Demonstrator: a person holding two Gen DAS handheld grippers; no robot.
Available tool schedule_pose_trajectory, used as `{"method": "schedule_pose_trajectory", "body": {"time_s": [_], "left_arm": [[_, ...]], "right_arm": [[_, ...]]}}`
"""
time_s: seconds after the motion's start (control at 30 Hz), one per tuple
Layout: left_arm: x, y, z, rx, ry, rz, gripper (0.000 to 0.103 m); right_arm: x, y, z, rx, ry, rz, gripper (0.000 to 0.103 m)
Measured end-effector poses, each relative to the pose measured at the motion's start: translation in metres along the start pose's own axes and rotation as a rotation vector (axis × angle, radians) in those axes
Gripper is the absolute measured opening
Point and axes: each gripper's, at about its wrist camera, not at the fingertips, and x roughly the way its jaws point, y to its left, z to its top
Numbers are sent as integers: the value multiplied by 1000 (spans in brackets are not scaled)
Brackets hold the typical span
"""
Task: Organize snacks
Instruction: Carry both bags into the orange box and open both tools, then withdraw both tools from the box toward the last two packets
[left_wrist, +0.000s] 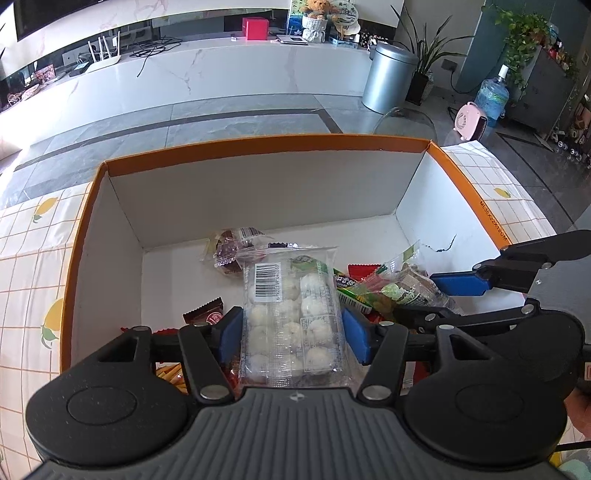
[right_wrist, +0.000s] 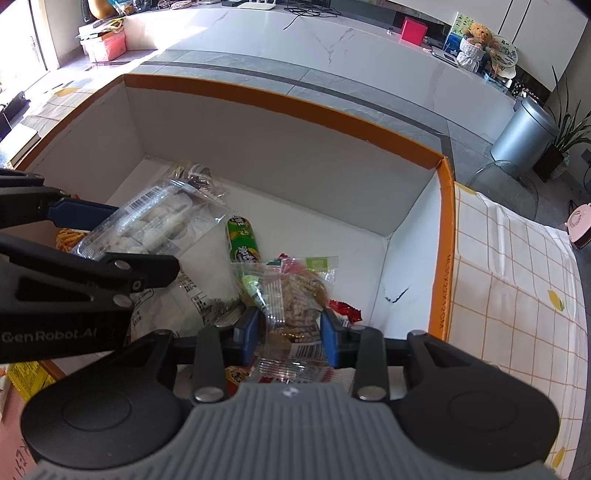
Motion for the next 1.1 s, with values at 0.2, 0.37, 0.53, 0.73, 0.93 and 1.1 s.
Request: {"method": "schedule_pose_trajectory", "body": {"time_s": [0.2, 0.37, 0.53, 0.73, 0.93, 1.1], "left_arm": [[-22, -5, 1, -2, -69, -3, 74], [-53, -13, -4, 11, -153, 14, 77], [-85, -20, -19, 23, -212, 30, 77], [-119, -28, -48, 34, -238, 49, 78], [-142, -29, -90, 18, -278, 69, 78], [-140, -20, -128, -38, -263, 56, 78]], "right_arm": [[-20, 1, -1, -18, -41, -8, 44], [-52, 3, -9, 6, -111, -2, 52], [-91, 13, -33, 22, -223, -13, 56], [-134, 30, -74, 66, -348, -8, 56], [-154, 50, -125, 153, -410, -2, 57], [-153, 70, -166, 234, -410, -6, 57]]}}
